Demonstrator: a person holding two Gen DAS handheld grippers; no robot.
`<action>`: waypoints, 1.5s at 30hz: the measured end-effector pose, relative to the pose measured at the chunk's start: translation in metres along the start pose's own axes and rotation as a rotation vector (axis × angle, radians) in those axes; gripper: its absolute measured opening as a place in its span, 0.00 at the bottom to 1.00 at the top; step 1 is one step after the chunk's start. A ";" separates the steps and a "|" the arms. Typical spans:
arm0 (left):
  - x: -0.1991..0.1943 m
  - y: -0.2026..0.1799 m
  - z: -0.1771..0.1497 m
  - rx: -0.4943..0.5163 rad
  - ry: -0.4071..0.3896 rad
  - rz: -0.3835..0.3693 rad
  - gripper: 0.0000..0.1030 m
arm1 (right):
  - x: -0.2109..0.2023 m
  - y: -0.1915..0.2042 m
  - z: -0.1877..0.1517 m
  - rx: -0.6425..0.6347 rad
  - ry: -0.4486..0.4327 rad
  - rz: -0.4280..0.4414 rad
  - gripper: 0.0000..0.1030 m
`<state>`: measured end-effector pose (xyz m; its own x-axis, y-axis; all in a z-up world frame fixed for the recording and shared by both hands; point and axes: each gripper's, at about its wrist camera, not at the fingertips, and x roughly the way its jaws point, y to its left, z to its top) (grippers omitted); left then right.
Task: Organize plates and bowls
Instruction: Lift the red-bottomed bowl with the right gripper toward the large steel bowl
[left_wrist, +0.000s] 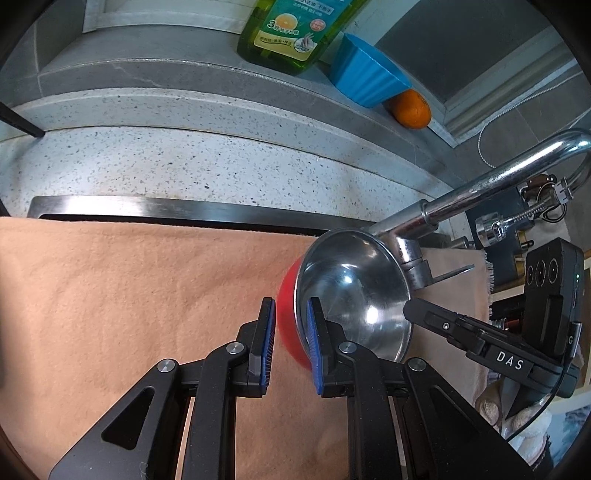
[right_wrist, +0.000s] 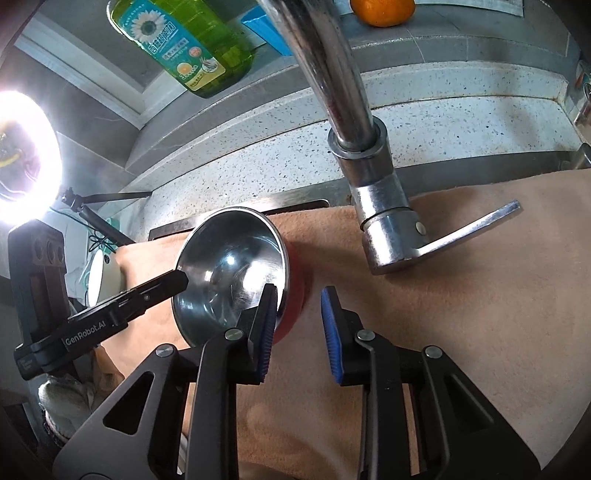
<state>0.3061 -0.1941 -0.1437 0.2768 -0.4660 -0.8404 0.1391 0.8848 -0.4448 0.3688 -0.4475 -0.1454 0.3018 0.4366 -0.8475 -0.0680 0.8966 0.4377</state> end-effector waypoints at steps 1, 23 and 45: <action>0.000 0.000 0.000 0.001 0.001 0.000 0.15 | 0.001 0.000 0.000 0.000 0.002 0.001 0.22; -0.009 -0.017 -0.006 0.022 -0.008 -0.027 0.11 | -0.007 0.006 -0.004 -0.021 0.004 -0.005 0.09; -0.038 -0.047 -0.029 0.080 -0.042 -0.063 0.11 | -0.057 0.008 -0.029 -0.025 -0.052 -0.001 0.09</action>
<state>0.2612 -0.2178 -0.0998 0.3041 -0.5216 -0.7971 0.2322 0.8521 -0.4690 0.3238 -0.4635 -0.1022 0.3509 0.4315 -0.8311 -0.0909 0.8990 0.4283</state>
